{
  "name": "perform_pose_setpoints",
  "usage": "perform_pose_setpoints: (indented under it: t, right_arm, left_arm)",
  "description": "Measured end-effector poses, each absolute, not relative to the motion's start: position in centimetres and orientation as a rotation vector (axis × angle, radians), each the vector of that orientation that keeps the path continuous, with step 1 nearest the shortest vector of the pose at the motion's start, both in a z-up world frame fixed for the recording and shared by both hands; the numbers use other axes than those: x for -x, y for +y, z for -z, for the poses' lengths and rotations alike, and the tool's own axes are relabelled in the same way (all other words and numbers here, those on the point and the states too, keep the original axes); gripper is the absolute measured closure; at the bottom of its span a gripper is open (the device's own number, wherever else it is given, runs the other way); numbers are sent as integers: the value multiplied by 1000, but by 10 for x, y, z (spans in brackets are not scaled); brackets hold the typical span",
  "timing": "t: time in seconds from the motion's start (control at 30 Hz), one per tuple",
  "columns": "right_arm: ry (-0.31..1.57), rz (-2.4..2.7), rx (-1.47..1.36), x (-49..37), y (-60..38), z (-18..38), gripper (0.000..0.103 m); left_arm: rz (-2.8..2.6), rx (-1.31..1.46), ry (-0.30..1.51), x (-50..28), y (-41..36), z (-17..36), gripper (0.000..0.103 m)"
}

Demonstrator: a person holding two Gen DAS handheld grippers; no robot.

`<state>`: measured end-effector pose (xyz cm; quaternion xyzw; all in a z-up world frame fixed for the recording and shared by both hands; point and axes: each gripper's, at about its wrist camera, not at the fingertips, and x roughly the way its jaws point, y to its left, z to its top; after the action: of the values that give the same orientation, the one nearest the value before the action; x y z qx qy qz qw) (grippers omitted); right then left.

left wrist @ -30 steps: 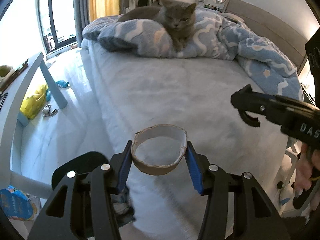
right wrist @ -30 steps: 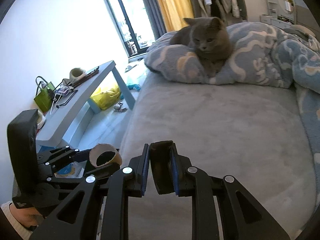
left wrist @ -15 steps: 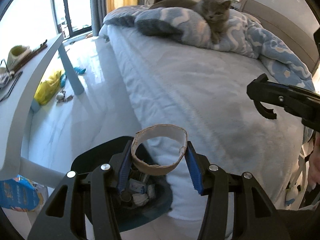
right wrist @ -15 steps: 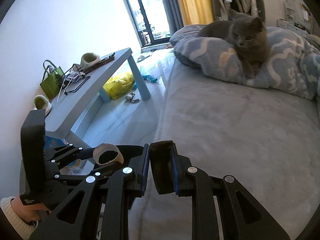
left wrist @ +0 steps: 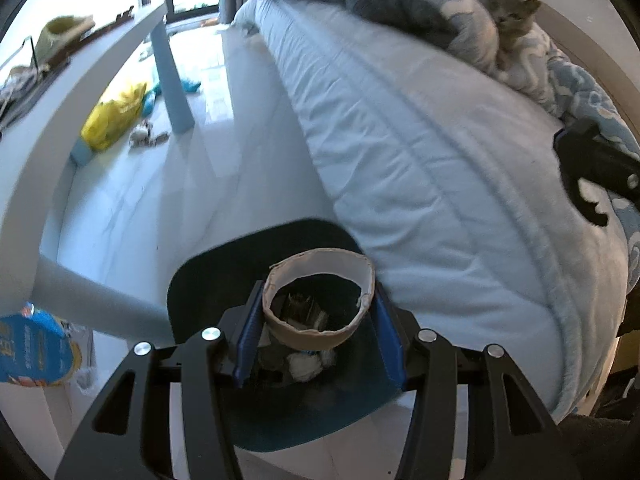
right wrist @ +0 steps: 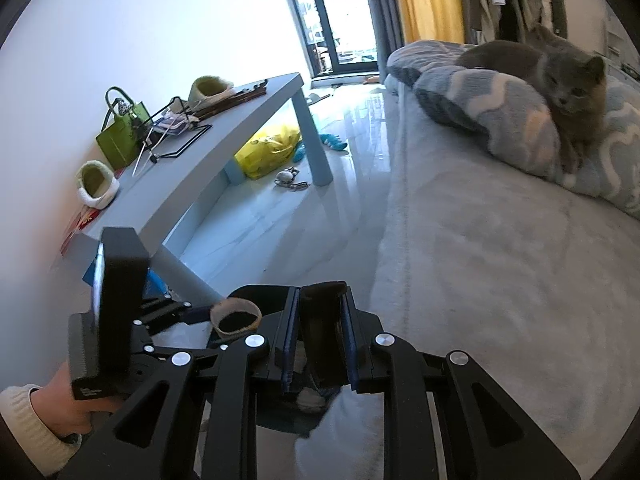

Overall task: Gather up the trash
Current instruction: 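Open the left tool to drop the roll while the right tool holds the strap, then open the right tool to drop the black strap into the bin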

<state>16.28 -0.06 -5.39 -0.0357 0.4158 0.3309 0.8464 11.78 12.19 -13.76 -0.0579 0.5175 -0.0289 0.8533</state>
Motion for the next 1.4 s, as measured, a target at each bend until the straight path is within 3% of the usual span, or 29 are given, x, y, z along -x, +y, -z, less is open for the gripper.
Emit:
perform_pose_setpoints:
  t: [0.37, 0.4, 0.43, 0.5, 0.8, 1.4]
  right_arm:
    - [911, -734, 101, -165, 42, 67, 83]
    - [915, -737, 102, -165, 46, 69, 83]
    - [918, -738, 102, -165, 49, 70, 83]
    - [924, -741, 105, -166, 55, 72, 83]
    - [987, -741, 145, -168, 84, 95, 83]
    - [1134, -710, 271, -170, 118, 162, 83]
  left_arm:
    - [66, 169, 1274, -111, 150, 187, 47]
    - [74, 183, 1287, -109, 154, 191, 43]
    - [81, 193, 1292, -108, 155, 192, 32]
    - [81, 202, 1280, -104, 161, 191, 27]
    - [60, 221, 1212, -93, 184, 171, 27]
    - [-6, 193, 949, -70, 225, 100, 44]
